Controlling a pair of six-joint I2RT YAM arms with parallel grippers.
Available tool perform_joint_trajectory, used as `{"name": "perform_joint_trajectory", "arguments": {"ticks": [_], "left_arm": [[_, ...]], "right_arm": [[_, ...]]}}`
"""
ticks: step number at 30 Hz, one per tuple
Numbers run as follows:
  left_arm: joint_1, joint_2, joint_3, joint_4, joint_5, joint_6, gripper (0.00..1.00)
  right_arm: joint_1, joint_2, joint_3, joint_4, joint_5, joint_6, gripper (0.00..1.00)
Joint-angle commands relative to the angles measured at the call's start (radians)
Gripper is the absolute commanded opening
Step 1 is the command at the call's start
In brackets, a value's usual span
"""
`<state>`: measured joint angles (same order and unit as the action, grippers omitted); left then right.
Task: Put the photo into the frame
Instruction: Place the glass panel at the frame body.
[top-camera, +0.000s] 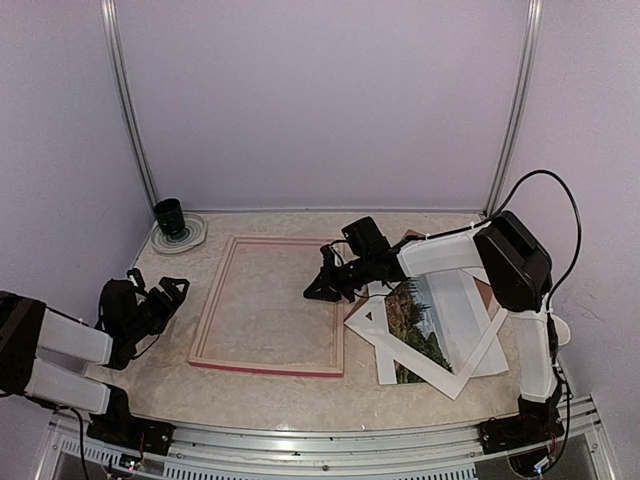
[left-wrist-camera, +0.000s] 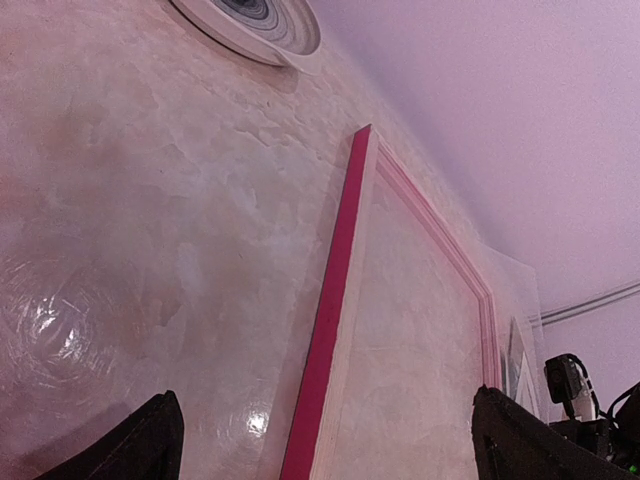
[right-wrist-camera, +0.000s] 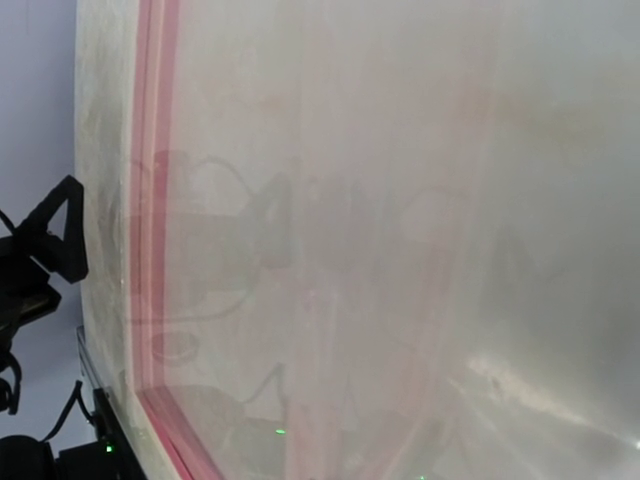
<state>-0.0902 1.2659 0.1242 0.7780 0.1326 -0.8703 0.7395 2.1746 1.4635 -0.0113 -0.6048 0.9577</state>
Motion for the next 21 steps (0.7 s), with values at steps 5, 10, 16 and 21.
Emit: {"name": "perform_joint_trajectory", "arguments": {"ticks": [5, 10, 16, 21], "left_arm": [[0.006, 0.006, 0.022, 0.032, 0.012, -0.002, 0.99], [0.007, 0.006, 0.022, 0.033, 0.012, -0.002, 0.99], [0.007, 0.006, 0.022, 0.032, 0.012, -0.002, 0.99], [0.007, 0.006, 0.022, 0.033, 0.012, -0.002, 0.99]], "right_arm": [[0.013, -0.055, -0.005, -0.021, 0.012, -0.01, 0.0], [0.014, -0.061, -0.007, -0.034, 0.025, -0.008, 0.0], [0.014, -0.064, -0.009, -0.036, 0.03, -0.01, 0.0], [0.014, -0.061, -0.012, -0.038, 0.024, -0.01, 0.0]]}}
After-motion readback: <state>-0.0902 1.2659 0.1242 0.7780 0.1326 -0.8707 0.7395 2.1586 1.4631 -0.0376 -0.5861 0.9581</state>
